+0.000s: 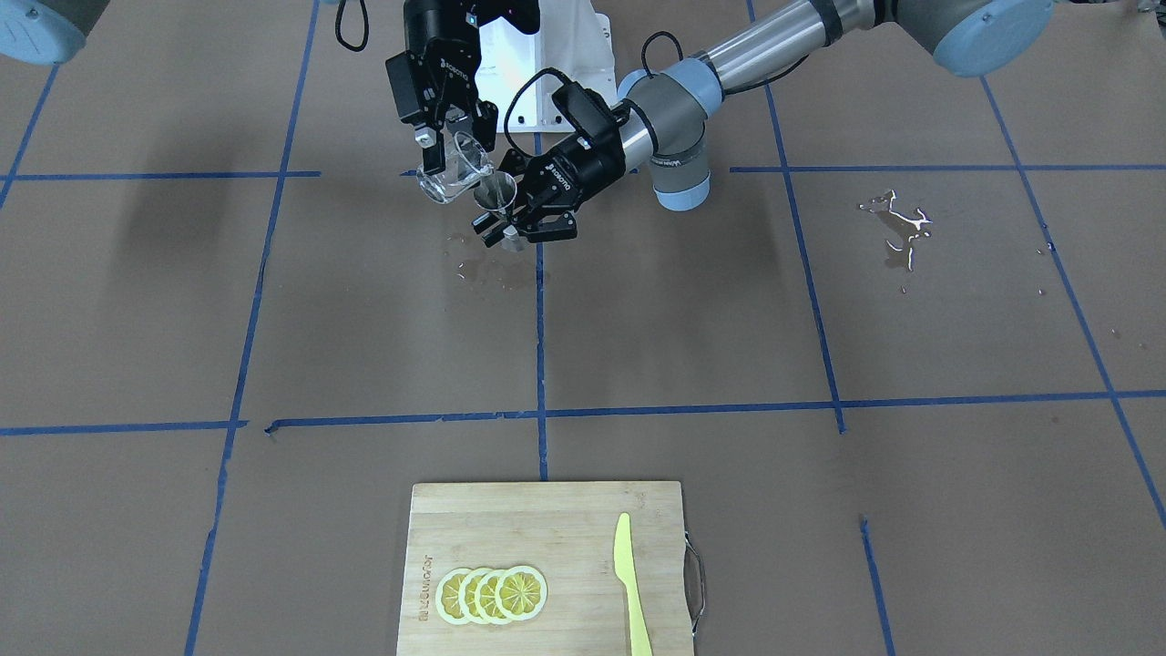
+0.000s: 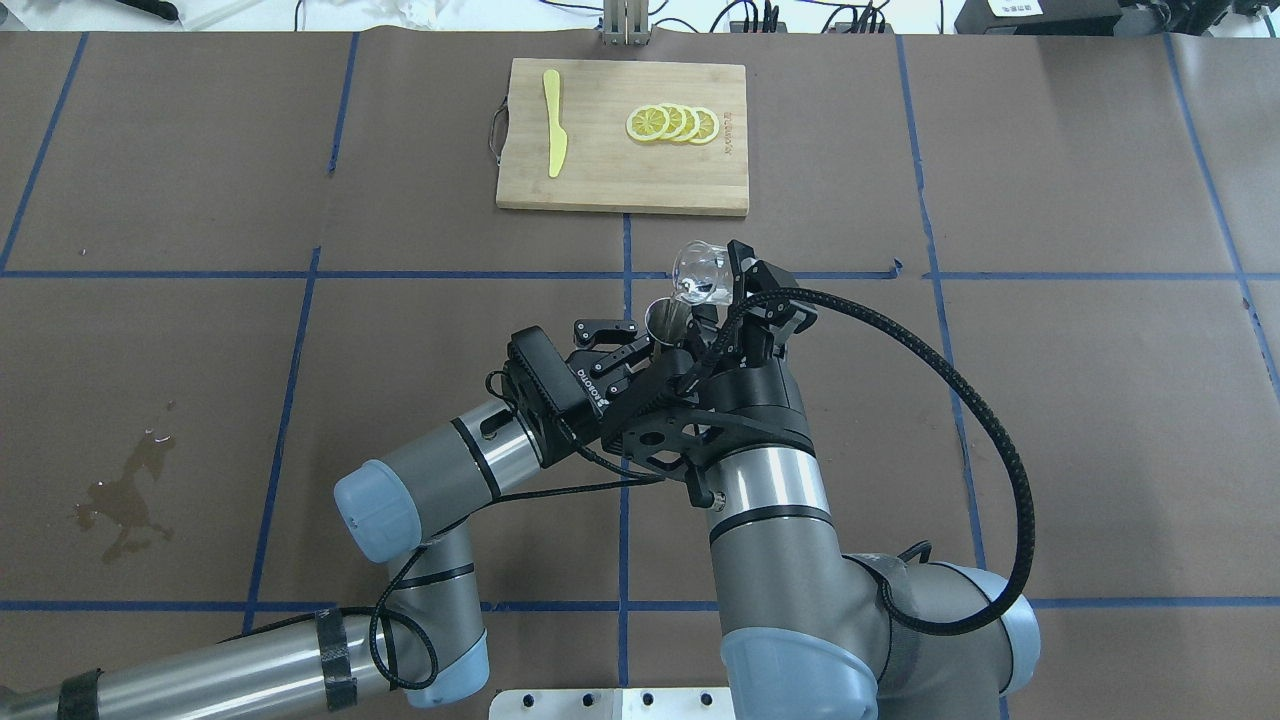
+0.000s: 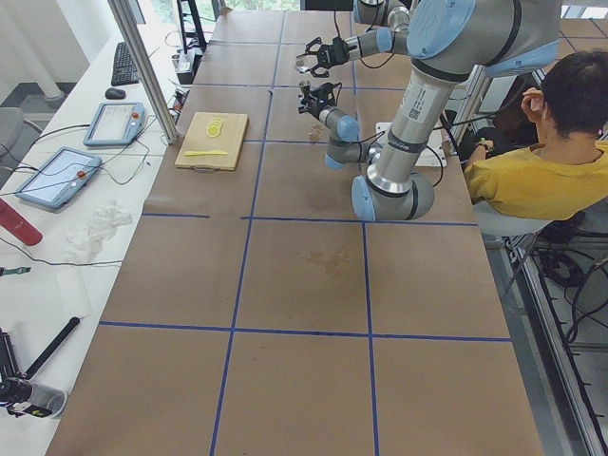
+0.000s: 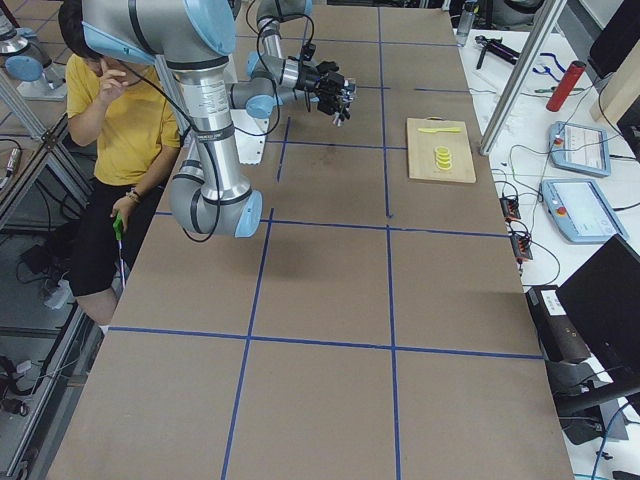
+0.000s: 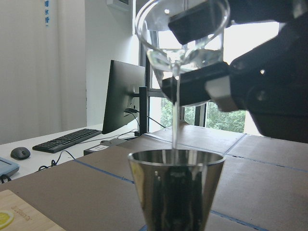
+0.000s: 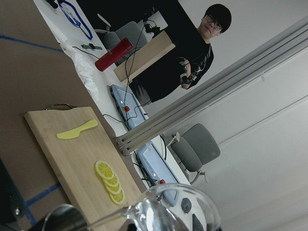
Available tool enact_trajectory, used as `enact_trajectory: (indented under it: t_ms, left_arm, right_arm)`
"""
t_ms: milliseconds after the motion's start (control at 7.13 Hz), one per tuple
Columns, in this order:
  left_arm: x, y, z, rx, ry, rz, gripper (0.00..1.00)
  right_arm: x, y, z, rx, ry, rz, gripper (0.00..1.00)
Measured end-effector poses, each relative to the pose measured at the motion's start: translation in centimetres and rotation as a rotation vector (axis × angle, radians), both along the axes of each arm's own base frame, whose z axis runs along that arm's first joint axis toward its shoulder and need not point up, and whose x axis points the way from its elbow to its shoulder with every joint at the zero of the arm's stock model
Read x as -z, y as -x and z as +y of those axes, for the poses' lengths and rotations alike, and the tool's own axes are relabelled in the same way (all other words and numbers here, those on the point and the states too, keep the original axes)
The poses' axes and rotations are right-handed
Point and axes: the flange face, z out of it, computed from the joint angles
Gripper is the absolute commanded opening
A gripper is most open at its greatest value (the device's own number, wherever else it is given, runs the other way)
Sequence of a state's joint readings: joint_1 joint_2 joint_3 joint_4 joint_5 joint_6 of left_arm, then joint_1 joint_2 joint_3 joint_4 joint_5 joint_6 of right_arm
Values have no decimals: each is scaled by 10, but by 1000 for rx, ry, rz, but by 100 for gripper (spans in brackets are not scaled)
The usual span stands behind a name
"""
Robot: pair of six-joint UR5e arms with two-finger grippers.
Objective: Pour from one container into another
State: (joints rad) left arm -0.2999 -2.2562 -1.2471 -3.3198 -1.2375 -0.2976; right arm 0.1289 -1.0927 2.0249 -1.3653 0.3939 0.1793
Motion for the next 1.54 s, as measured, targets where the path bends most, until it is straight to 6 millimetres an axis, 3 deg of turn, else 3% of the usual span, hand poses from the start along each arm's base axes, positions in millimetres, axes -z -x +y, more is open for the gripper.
enact_trajectory:
  t_ms: [1543]
  left_arm:
    - [1,1,2,3,6,11,0]
  right_arm:
    - [3,-2,3,-19,-26,40,0]
